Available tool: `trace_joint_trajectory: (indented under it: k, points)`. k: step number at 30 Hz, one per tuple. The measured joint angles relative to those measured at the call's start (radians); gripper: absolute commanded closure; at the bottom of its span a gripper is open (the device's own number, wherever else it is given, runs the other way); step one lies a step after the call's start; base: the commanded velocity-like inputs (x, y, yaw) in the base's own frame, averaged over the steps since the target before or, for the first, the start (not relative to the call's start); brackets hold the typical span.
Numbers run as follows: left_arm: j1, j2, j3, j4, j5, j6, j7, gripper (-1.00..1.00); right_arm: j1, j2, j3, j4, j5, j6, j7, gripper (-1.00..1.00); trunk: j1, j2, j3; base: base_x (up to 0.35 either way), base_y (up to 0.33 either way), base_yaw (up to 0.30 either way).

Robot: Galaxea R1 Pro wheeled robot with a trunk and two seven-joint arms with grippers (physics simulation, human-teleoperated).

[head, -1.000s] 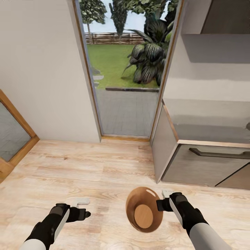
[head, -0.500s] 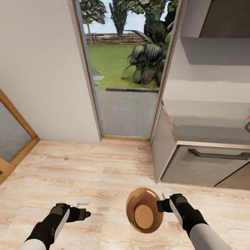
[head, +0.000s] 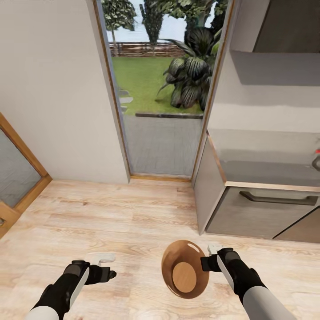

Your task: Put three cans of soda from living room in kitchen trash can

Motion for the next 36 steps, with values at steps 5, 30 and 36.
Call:
trace_joint_trajectory:
  k: [5, 30, 36]
  points:
    - [0.0, 0.0, 0.0, 0.0, 0.0, 0.0, 0.0, -1.0, 0.0, 0.001, 0.0, 0.0, 0.001, 0.0, 0.0, 1.0, -0.019, 0.035, 0.016, 0.0, 0.0, 0.0]
    - [0.001, 0.0, -0.002, 0.0, 0.001, -0.001, -0.001, -1.0, 0.003, 0.004, 0.0, 0.0, 0.0, 0.0, -0.001, 1.0, -0.1, 0.182, 0.082, 0.0, 0.0, 0.0]
    - [0.002, 0.001, -0.002, -0.002, 0.002, -0.01, -0.004, -1.0, 0.003, 0.0, -0.001, 0.0, 0.005, 0.0, 0.0, 1.0, -0.1, 0.182, 0.082, 0.0, 0.0, 0.054]
